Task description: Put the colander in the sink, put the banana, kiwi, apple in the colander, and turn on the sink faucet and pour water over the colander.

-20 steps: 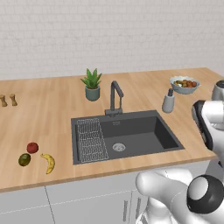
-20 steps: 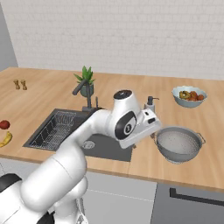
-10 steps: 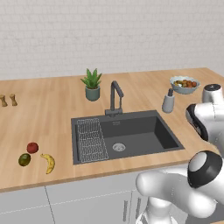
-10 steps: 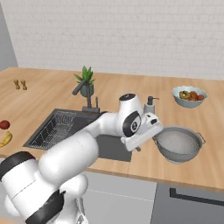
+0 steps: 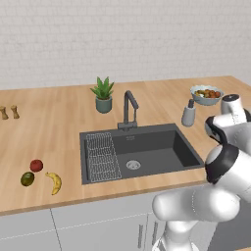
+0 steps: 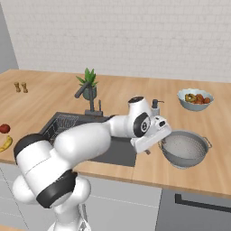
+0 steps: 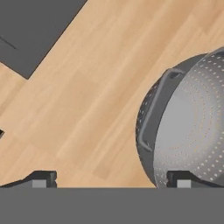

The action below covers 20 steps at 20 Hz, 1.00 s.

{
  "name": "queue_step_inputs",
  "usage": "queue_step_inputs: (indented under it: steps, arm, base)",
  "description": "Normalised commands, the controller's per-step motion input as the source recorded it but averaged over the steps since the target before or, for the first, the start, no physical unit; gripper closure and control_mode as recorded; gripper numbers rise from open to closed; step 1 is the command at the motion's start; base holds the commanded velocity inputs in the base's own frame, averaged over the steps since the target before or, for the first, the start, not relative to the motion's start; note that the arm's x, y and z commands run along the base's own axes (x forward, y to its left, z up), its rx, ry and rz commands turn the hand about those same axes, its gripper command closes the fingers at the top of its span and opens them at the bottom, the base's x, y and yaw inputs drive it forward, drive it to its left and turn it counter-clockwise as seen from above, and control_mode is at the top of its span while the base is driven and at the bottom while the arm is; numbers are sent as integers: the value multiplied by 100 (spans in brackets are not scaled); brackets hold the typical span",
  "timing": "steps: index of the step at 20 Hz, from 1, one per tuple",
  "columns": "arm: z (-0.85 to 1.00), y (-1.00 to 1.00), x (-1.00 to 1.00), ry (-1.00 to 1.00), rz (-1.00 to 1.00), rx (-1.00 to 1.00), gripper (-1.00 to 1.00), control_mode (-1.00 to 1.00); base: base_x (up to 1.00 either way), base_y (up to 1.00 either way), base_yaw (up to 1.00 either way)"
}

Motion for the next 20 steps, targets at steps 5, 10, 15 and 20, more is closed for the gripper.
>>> queue_step_inputs:
  steps: [5, 10, 15, 20]
  arm:
    - [-27, -17, 27, 0, 0, -3, -100, -100]
    - [-22, -16, 32, 0, 0, 0, -100, -100]
    - [-12, -25, 23, 0, 0, 0, -100, -100]
    - [-13, -17, 21, 0, 0, 0, -100, -100]
  base:
    - [0, 0, 0]
    - [0, 0, 0]
    - [0, 0, 0]
    - [0, 0, 0]
